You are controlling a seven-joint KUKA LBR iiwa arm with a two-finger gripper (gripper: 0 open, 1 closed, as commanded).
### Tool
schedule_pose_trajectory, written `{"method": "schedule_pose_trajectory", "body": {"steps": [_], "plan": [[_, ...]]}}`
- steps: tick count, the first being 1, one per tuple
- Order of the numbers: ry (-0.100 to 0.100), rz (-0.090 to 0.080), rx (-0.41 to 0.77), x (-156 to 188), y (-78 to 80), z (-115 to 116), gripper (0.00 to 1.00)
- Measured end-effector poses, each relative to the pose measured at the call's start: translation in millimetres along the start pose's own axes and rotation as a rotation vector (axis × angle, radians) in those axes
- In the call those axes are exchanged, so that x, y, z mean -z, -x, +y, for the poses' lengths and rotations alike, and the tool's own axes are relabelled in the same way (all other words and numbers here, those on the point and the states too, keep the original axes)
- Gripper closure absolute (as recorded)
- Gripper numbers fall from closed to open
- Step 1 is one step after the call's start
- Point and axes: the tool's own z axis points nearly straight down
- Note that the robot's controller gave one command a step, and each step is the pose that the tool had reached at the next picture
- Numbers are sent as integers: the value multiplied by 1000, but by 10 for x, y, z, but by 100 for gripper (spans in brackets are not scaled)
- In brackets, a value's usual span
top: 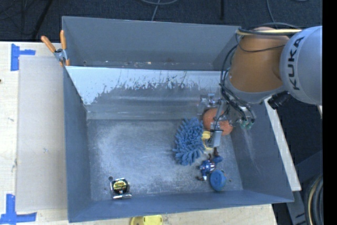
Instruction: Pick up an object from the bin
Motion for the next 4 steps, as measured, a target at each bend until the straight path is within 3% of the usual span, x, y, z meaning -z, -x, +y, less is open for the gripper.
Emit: {"method": "schedule_pose_trajectory", "body": {"steps": [1, 2, 3, 4], "plan": [[1, -7, 326, -204, 154, 27, 0], [3, -3, 447, -588, 211, -5, 0], [-1, -12, 707, -832, 321, 103, 100], [-2, -12, 712, -854, 331, 111, 100]]}}
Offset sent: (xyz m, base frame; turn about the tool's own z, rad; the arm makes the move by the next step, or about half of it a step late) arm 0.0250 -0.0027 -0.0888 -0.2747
